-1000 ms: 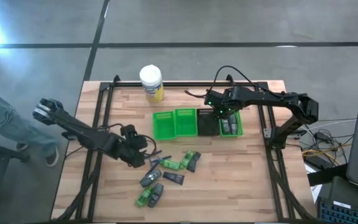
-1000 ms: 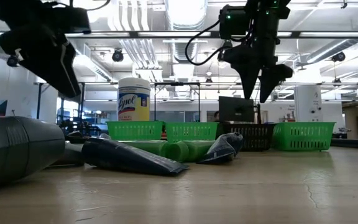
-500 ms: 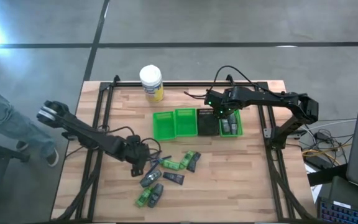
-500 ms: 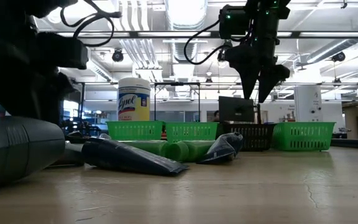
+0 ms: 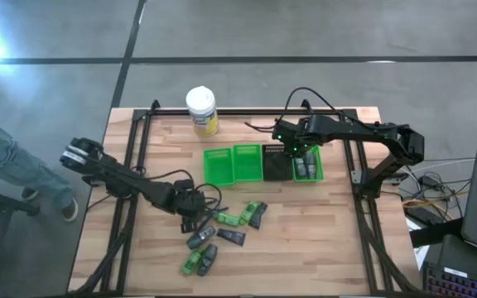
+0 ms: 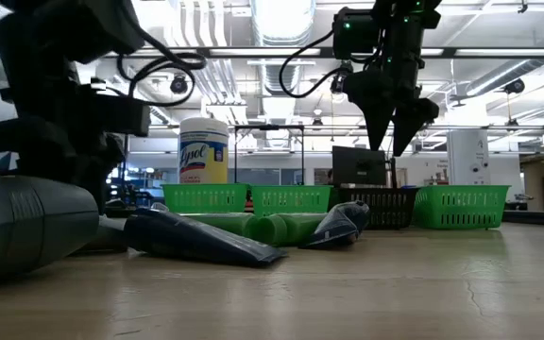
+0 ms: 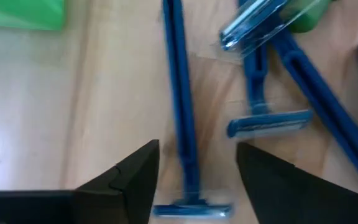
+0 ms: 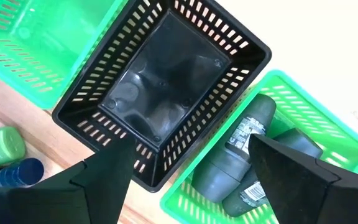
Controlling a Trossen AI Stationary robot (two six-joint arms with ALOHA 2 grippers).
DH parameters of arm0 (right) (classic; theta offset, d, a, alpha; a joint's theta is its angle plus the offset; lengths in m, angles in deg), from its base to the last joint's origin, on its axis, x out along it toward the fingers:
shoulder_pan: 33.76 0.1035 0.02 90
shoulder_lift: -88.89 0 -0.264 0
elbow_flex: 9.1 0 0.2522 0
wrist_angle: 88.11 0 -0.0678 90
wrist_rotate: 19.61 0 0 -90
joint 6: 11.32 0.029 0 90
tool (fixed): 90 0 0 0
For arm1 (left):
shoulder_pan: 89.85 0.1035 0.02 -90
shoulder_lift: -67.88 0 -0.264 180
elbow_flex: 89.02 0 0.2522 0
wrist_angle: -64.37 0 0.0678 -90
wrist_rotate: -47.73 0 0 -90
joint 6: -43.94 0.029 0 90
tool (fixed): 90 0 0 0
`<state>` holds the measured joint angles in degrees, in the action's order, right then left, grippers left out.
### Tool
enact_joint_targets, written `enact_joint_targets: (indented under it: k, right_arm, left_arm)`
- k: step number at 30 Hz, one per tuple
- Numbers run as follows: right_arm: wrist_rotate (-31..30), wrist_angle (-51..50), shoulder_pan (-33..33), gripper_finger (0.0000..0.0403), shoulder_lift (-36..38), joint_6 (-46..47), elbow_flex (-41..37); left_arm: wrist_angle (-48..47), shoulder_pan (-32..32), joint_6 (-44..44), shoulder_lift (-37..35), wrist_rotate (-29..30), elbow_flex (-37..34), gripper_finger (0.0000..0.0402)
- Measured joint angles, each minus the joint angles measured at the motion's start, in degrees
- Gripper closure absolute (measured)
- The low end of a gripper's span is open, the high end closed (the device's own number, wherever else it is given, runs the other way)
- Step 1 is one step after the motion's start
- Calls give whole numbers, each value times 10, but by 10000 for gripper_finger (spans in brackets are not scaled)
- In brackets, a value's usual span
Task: Pick & Place Travel size toiletries
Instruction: Put the top razor into the middle green bin
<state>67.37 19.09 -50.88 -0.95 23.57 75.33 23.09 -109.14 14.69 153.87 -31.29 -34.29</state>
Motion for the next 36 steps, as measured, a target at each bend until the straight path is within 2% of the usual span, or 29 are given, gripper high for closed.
enact_joint_targets:
  k: [4,17,24,29,33,36]
  right_arm:
    - [0,-1,0,95,0,0,-3]
    - [2,2,7,142,3,-10,-8]
    - [8,1,17,156,6,-15,-8]
    - [47,31,21,152,6,-19,-8]
    - [102,74,22,143,7,-23,-8]
    - [162,128,24,137,7,-30,-8]
  left_arm:
    - [13,8,12,1,-12,0,226]
    - [7,25,48,-4,-17,0,375]
    - [-83,32,48,-44,-21,-1,368]
    - [-101,33,47,-106,-19,-1,366]
    - [-106,34,57,-164,9,3,377]
    - [-105,35,101,-197,43,8,376]
